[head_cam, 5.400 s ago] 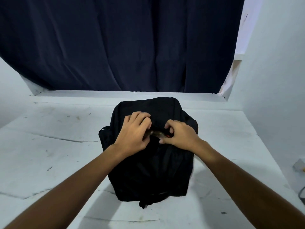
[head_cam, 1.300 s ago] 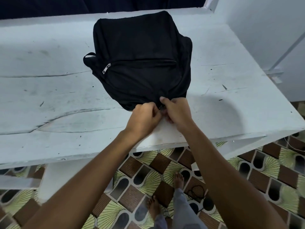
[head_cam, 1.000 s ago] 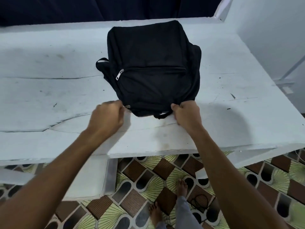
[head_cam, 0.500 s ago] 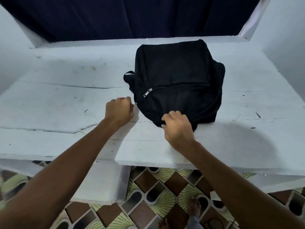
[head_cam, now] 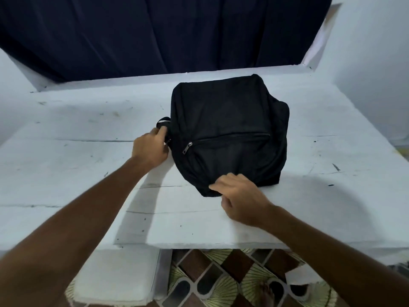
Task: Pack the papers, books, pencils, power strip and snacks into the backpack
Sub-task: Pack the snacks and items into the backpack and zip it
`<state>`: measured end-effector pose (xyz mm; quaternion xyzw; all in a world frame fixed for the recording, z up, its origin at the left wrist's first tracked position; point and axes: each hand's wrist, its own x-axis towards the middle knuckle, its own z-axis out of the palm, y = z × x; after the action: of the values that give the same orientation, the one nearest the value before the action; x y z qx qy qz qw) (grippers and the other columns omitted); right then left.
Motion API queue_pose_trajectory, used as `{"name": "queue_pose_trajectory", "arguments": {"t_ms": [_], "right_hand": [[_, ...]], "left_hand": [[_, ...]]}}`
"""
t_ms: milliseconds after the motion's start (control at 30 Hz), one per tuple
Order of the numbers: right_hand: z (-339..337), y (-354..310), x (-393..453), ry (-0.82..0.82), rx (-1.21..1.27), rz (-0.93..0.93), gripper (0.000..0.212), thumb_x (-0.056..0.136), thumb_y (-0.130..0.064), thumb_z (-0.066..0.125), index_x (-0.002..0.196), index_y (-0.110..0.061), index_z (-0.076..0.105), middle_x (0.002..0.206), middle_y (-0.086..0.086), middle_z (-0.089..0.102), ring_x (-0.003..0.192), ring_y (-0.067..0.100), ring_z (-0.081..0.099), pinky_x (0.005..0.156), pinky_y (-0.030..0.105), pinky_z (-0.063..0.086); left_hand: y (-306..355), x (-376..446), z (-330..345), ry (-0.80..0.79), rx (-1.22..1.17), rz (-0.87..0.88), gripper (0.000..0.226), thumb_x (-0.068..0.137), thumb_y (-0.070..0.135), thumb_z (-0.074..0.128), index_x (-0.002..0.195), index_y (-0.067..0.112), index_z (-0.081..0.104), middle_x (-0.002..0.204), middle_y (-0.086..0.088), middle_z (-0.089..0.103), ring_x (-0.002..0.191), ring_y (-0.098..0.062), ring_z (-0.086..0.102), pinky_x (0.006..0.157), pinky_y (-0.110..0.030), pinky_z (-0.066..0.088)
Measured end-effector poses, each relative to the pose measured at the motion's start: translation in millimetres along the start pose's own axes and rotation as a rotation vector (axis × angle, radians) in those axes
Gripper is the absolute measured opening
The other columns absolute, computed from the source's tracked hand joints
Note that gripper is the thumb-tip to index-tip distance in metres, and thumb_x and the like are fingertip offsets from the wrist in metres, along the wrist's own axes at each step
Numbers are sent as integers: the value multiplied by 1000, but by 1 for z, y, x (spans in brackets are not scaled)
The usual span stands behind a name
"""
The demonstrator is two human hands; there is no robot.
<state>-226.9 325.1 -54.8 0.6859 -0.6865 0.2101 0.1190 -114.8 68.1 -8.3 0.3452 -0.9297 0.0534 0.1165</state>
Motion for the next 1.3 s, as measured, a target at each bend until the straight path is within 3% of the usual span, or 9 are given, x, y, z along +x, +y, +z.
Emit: {"name": "queue_pose_trajectory", "arguments": {"t_ms": [167,367,600,767,867,967,1067,1167,1300], "right_hand": [[-57,85,-11,57,-139,125,75,55,-6,46,130,-8,56,128,18,54,118,36,50,90,45,46],[-66,174,-11,-307,-357,207,120,54,-2,68,152,-24,2,156,22,15,143,43,16,103,53,38],[-43,205,13,-312,-316,-62,98,70,-21,60,153,-14,8,159,18,7,147,35,7,115,53,20],[-44,231,34,-153,-121,-184,55,88,-29,42,140,-11,40,143,12,48,133,25,44,109,45,32],[-57,229,52,-35,67,-79,39,82,-21,54,117,-8,65,117,9,69,104,27,67,87,40,55],[-84,228,75,-57,250,84,29,78,-13,57,104,-16,67,98,1,73,87,23,69,79,32,52],[-127,224,110,-27,390,237,12,79,-15,54,78,-25,61,73,-8,65,68,0,60,66,20,47],[-172,225,152,-1,551,366,35,77,12,66,69,-20,56,55,-16,59,57,-1,53,53,9,41],[-198,233,197,68,765,483,23,76,12,69,82,-10,66,74,-10,72,68,6,68,61,19,54]], "left_hand": [[-27,-34,6,188,37,370,103,51,9,81,143,14,33,140,-23,43,118,-45,47,76,-51,51],[-21,-24,17,230,53,467,95,63,16,73,147,14,29,152,-30,27,140,-48,26,96,-54,41],[4,11,40,165,-198,588,69,90,42,56,147,12,30,155,-24,23,145,-42,18,106,-62,34],[2,31,41,160,-457,545,50,96,40,51,132,5,53,142,-16,50,130,-30,51,106,-38,43],[2,47,18,115,-518,437,44,85,24,53,121,0,64,116,-14,69,102,-25,67,92,-20,48],[7,62,-19,81,-594,333,46,68,1,48,104,12,73,74,1,71,66,-11,59,64,-3,40],[4,87,-63,36,-691,173,10,71,12,56,75,20,62,60,13,57,57,-2,49,57,-21,42],[-3,122,-116,-35,-811,91,13,80,12,73,73,6,64,63,8,63,60,-5,57,60,-30,49],[-12,164,-168,-111,-966,-29,13,87,4,67,77,12,65,63,5,66,59,-14,62,51,-27,47]]}}
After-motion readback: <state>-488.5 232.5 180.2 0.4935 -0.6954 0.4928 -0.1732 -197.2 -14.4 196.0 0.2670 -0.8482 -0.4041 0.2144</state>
